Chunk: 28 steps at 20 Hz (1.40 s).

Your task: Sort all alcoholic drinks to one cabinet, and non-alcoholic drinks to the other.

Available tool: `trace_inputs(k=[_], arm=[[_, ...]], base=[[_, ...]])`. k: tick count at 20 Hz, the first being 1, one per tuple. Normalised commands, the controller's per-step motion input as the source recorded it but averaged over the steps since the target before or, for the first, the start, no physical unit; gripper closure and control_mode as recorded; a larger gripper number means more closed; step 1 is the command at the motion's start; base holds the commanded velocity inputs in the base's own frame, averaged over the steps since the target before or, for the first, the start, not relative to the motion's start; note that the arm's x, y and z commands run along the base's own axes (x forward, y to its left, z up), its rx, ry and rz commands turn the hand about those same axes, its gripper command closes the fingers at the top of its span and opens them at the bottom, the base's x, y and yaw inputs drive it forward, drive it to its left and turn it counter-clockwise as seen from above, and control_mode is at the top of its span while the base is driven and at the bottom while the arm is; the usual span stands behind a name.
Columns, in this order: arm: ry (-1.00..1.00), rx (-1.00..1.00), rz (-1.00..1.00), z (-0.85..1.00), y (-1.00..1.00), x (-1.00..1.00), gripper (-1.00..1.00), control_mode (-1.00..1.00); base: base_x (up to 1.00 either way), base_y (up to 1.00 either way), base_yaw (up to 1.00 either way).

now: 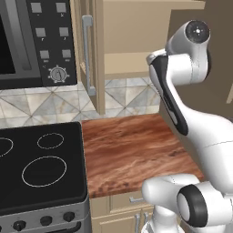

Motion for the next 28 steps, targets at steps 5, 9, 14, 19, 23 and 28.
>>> trace_inputs(k=[5,9,14,19,23,28], arm=[[0.0,0.0,0.0,0.0,-0.06,0.28,1.0,-1.0],[0.0,0.0,0.0,0.0,-0.07,0.31,1.0,-1.0],[0.0,0.0,0.0,-0.02,-0.07,0.28,1.0,-1.0],[0.0,0.0,0.0,-0.05,-0.04,0.27,1.0,-1.0],[0.0,0.0,0.0,-0.06,-0.04,0.28,1.0,-1.0],[0.0,0.0,0.0,-0.03,-0.04,0.3,1.0,-1.0]], base=[[0.0,0.0,0.0],[0.0,0.0,0.0],[0.0,0.0,0.0],[0.0,0.0,0.0],[0.0,0.0,0.0],[0.0,0.0,0.0]])
